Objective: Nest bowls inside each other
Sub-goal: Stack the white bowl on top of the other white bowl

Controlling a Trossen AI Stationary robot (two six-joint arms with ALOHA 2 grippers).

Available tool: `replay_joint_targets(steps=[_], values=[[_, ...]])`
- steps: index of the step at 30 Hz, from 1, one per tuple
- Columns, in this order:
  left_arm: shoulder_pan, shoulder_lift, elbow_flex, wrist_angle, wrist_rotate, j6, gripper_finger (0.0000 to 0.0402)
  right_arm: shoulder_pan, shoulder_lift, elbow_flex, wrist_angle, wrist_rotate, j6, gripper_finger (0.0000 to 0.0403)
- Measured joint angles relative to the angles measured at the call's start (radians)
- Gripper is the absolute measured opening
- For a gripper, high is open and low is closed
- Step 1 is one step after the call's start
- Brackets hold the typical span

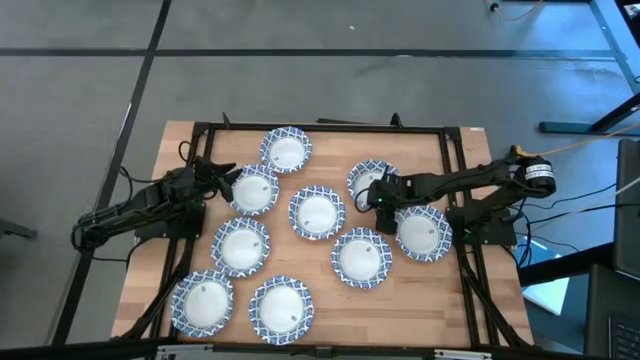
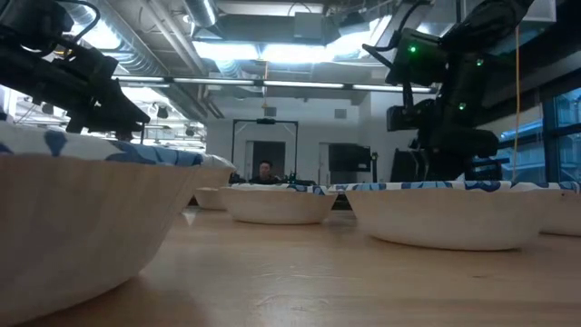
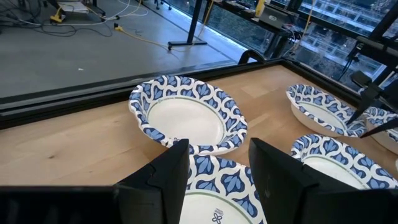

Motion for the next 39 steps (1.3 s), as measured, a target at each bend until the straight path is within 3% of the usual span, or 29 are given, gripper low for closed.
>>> replay_joint_targets(steps=[7, 11, 19, 23, 30, 39], values=[[0.000, 0.000, 0.000, 0.000, 0.000, 0.000, 0.0161, 0.000, -0.001, 0.015, 0.000, -0.008, -0.024, 0.0043], [0.000, 0.000, 0.000, 0.000, 0.000, 0.001, 0.0161, 0.000, -0.001, 0.015, 0.000, -0.009, -0.027, 0.0008], [0.000, 0.000, 0.000, 0.000, -0.001, 0.025, 0.0161, -0.001, -0.001, 0.052, -0.029, -0.011, -0.006, 0.0022], [0.000, 0.000, 0.000, 0.001, -0.015, 0.026, 0.0161, -0.001, 0.000, 0.146, -0.085, -0.008, -0.051, 0.0007], [0.000, 0.000, 0.000, 0.001, -0.016, 0.026, 0.0161, -0.001, -0.001, 0.330, -0.143, 0.020, -0.077, 0.0014], [0.000, 0.000, 0.000, 0.001, -0.017, 0.027, 0.0161, 0.074, 0.023, 0.474, -0.131, -0.075, -0.013, 0.0016]])
